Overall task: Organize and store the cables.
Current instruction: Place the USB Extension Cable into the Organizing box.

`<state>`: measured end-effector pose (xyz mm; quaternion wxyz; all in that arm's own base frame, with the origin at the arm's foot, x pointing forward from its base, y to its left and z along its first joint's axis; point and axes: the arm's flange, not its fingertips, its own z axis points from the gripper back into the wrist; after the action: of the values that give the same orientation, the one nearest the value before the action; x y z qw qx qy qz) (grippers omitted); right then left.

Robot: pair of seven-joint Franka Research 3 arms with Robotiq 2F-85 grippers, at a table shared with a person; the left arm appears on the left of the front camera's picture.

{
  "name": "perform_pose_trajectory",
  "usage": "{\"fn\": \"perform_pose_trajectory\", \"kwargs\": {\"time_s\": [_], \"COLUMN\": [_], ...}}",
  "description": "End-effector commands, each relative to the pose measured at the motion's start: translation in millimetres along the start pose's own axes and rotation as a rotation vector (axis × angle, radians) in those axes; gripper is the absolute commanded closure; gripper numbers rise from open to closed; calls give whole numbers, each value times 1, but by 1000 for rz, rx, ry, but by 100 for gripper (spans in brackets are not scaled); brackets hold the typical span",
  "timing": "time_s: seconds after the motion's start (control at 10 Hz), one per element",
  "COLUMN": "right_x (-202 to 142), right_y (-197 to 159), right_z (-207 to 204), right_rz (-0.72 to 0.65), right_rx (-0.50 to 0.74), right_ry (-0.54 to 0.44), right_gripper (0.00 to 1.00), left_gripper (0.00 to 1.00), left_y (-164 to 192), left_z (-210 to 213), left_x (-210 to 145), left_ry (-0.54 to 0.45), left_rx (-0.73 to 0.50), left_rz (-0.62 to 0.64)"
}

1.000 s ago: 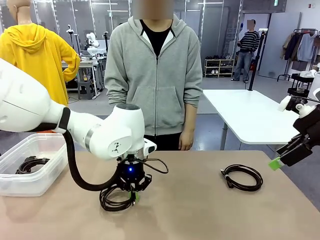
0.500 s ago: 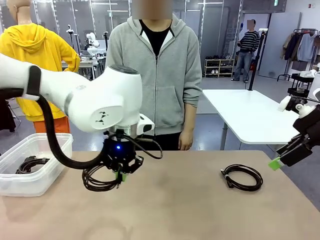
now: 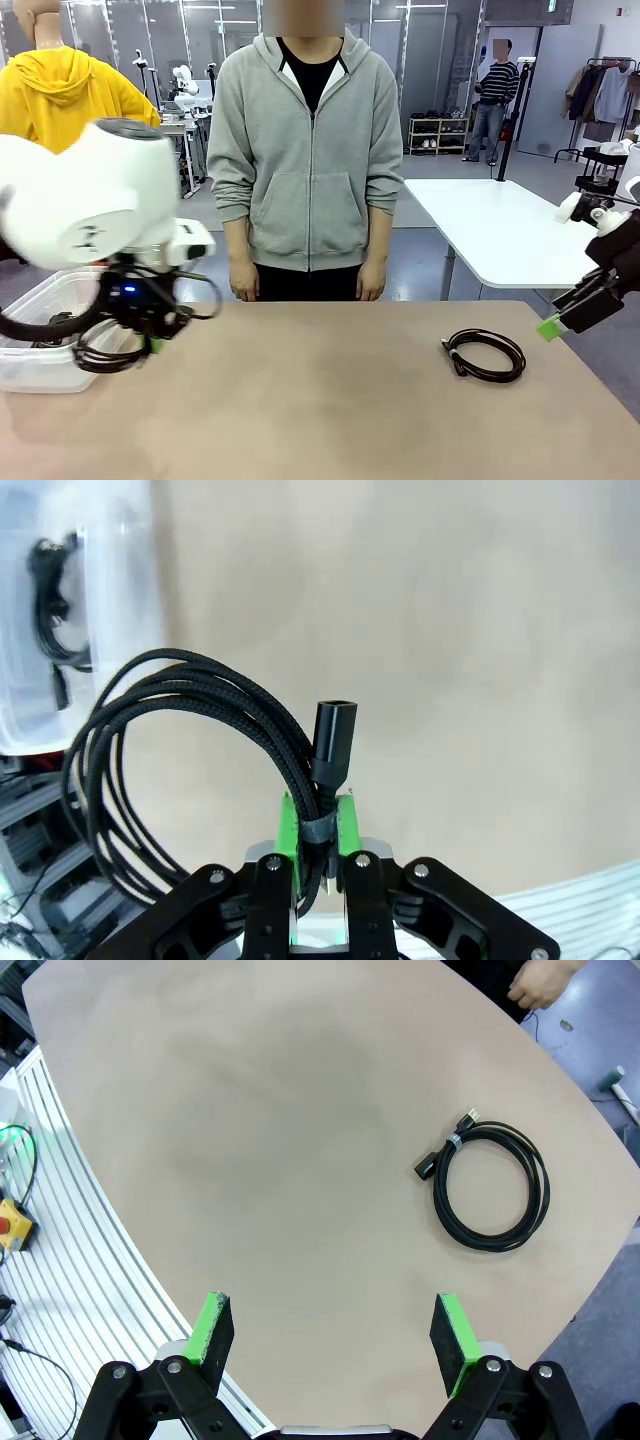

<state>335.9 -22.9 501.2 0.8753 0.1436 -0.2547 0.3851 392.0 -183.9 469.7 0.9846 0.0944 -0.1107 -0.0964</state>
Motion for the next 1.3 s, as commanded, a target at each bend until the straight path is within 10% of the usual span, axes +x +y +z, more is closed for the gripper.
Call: {"fn": "perform_pose_trajectory", "kwargs": {"time_s": [0.0, 0.6, 0.7, 1.2], "right_x": [3, 3, 3, 3], "right_y": [0, 0, 0, 0], "right_z": [0, 0, 0, 0], "right_rz": [-25, -25, -25, -25], "right_rx": [-13, -13, -13, -13], "right_ry": [-4, -4, -4, -4], "right_gripper": [0, 0, 0, 0], "left_gripper": [100, 100, 83, 83], "left_y": [45, 55, 59, 156], "left_z": [2, 4, 0, -41], "left_x": [-18, -14, -19, 63], "left_ry": [-70, -50, -67, -137], "left_rx": [-35, -9, -11, 85], "left_rz": [-9, 6, -17, -34]}}
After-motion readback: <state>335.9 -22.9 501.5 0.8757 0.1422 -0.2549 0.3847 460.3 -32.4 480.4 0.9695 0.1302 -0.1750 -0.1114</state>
